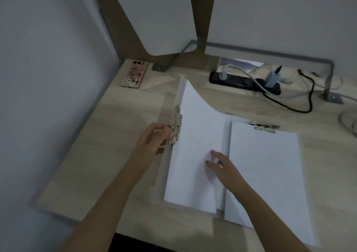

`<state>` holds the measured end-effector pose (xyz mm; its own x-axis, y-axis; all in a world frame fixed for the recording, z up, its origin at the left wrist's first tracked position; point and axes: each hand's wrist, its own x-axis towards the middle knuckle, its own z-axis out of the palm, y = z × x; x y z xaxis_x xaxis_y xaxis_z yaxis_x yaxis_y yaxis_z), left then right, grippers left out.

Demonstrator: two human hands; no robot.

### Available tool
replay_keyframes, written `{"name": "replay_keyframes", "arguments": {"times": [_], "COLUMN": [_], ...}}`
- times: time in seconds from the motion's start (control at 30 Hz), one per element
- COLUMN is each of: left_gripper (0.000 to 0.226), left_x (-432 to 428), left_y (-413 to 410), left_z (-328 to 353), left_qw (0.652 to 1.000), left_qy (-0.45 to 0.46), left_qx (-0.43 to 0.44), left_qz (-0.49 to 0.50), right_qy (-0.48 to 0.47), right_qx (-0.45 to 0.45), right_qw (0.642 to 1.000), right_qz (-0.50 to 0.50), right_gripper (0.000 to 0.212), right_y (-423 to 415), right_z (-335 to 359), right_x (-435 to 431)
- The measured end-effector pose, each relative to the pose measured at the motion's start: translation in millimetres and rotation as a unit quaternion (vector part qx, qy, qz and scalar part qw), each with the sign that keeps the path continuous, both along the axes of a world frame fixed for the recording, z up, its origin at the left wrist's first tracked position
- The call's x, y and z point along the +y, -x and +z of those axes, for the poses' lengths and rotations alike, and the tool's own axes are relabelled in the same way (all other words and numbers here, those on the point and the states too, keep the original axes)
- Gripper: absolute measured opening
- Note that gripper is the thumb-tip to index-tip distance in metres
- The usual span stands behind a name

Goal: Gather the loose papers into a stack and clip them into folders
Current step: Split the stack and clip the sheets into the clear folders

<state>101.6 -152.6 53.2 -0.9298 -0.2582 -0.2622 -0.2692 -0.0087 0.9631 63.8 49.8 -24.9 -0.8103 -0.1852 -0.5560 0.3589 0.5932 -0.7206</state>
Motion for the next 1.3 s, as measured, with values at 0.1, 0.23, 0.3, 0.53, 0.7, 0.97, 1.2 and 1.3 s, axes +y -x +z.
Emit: {"name": "replay_keyframes", "arguments": {"times": [0.1,0.23,0.3,0.53,0.7,0.97,1.2,1.3], "left_gripper": [0.024,0.019,0.020,0.039,0.075,0.045,0.037,0.034], "left_x": [31.3,88.8,118.9,187.4,211.9,213.5,189.9,166.0], "left_y": [4.3,13.4,18.4,24.2,5.7,-8.3,-7.6,-8.4], "left_z": [22.2,35.4,33.8,-34.3,-77.3,-91.0,-89.5,-89.7], "left_qw": [0.997,0.981,0.977,0.941,0.939,0.950,0.961,0.962], "left_qy": [0.000,0.051,0.057,0.257,0.224,0.065,0.097,0.111], "left_qx": [0.047,0.058,0.049,-0.060,-0.231,-0.306,-0.260,-0.245], "left_qz": [-0.066,-0.175,-0.200,-0.213,-0.124,-0.013,0.024,0.039], "right_qy": [0.148,0.318,0.369,0.347,0.160,-0.030,0.073,0.089], "right_qx": [-0.094,-0.146,-0.136,-0.108,-0.048,-0.111,-0.143,-0.132], "right_qw": [0.982,0.932,0.913,0.903,0.946,0.966,0.952,0.960], "right_qz": [-0.071,-0.099,-0.104,-0.229,-0.277,-0.230,-0.261,-0.231], "right_gripper": [0.041,0.060,0.063,0.055,0.023,0.020,0.017,0.018], "right_y": [-2.8,-6.8,-8.2,-12.0,-17.0,-19.0,-11.7,-10.4], "right_z": [27.7,61.9,77.7,79.0,40.3,-11.1,-8.6,-2.6], "right_x": [16.7,59.1,88.1,187.8,226.3,232.4,213.8,192.9]}}
